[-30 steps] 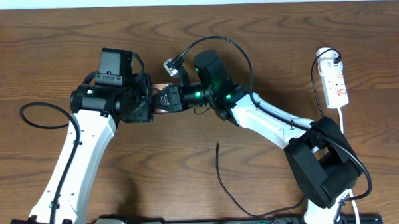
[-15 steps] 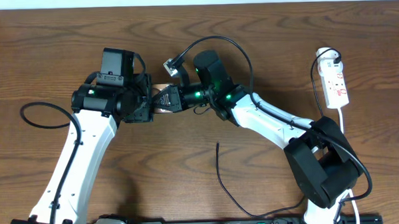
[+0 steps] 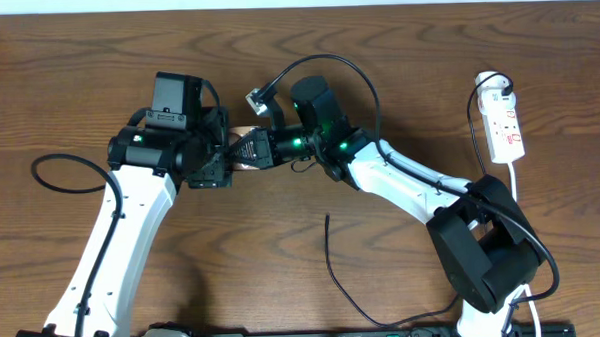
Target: Plug charger to phone and switch on socket
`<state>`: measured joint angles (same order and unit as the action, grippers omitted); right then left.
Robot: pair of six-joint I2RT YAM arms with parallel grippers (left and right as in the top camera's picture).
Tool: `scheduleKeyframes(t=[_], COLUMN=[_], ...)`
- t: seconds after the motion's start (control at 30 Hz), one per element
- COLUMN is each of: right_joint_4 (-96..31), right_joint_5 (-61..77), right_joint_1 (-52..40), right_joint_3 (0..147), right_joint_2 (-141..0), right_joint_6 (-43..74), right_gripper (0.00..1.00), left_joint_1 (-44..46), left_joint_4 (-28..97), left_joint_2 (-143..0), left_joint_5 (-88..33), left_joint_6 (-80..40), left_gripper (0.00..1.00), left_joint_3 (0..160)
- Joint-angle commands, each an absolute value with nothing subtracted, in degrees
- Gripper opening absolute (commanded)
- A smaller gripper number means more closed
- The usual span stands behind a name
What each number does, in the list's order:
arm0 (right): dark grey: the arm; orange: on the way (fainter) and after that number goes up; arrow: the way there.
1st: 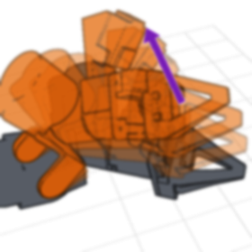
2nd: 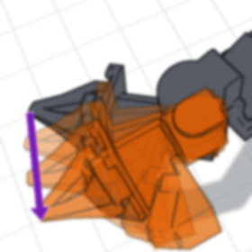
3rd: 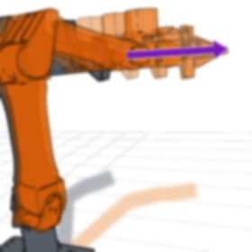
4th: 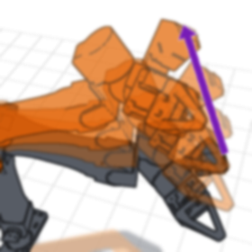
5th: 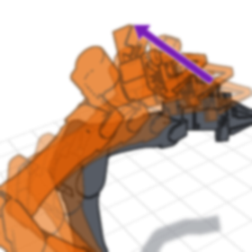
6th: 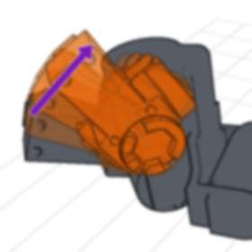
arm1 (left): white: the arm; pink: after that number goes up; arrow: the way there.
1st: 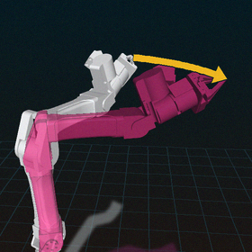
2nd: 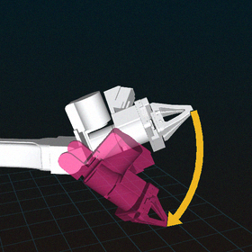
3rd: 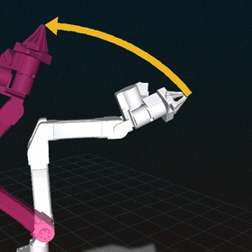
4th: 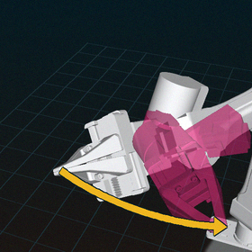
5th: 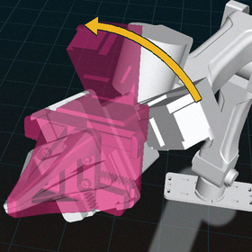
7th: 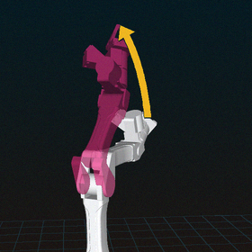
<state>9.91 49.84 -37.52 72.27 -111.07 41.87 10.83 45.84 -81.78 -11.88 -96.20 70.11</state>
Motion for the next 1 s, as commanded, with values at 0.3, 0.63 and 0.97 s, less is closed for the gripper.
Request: scheduleKeyframes(t=[0.3, 0.63, 0.97], right_joint_4=[10.3, 7.8, 9.7], right_joint_5=[50.5, 50.5, 52.2], right_joint_1=[-35.6, -25.1, -16.5], right_joint_3=[73.0, 73.0, 73.0], right_joint_2=[-111.0, -111.0, -111.0], right_joint_6=[41.5, 45.4, 89.4], right_gripper=[0.01, 0.01, 0.01], left_joint_1=[11.2, 5.4, 1.5], left_joint_4=[45.8, 42.4, 34.8], left_joint_2=[-81.7, -81.6, -81.6], left_joint_5=[-14.0, -27.7, -29.6], left_joint_6=[-94.6, -87.6, -69.3], left_gripper=[0.88, 0.88, 0.88], left_joint_3=[71.0, 71.0, 71.0])
